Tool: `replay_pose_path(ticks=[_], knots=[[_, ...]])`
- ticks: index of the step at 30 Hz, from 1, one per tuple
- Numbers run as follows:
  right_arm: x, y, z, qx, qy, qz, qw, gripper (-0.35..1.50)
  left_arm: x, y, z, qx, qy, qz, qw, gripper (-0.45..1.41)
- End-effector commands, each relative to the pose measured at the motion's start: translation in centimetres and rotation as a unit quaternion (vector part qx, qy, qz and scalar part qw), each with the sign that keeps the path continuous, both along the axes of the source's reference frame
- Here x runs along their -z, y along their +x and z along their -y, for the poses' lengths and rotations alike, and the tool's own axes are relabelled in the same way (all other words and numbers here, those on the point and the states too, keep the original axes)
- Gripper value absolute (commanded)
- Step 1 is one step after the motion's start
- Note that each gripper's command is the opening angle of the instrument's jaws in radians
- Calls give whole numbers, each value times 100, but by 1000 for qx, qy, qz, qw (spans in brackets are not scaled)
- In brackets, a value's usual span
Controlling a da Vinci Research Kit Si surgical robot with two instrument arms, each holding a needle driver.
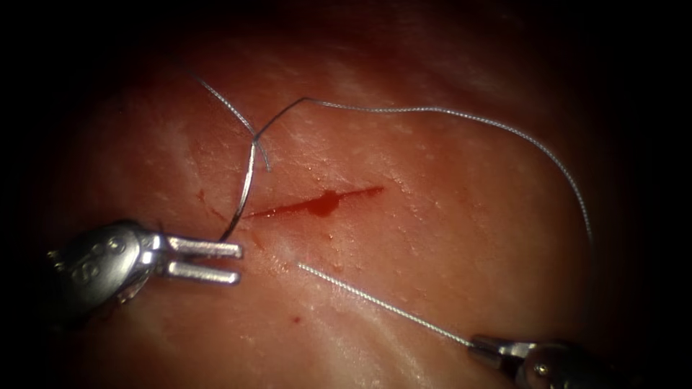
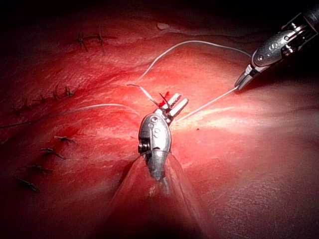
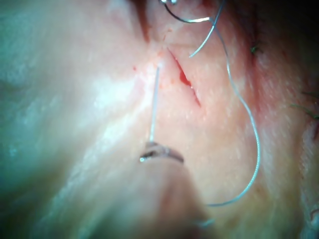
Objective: Wound Closure
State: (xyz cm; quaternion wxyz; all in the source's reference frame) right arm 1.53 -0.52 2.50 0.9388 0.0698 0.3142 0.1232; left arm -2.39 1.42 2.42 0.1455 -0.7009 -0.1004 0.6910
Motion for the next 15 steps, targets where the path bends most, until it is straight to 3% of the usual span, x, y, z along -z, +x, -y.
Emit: replay_pose_path(ticks=[1, 9, 10, 11, 12, 14, 15], knots=[[-6, -4, 0, -1, 3, 2, 1000, -35, -6, -4, -1, -1, -3, 1, 1000, -45], [-6, -25, 6, 3, 26, 15, 1000, -35, -6, -3, -1, -1, -3, 1, 1000, -45], [-5, -25, 4, -3, 22, 8, 1000, -10, -6, -2, -1, -1, -3, 1, 1000, -45], [-3, -25, 0, -18, 15, -4, 1000, 41, -6, -2, -1, -1, -3, 1, 1000, -45], [0, -24, -3, -29, 8, -15, 999, 73, -5, -1, -1, -1, -3, 1, 1000, -45], [7, -20, -10, -57, -10, -38, 998, 120, -5, 1, 0, -3, -3, 1, 1000, -45], [11, -17, -13, -70, -13, -49, 996, 128, -5, 2, 0, -2, -3, 0, 1000, -45]])
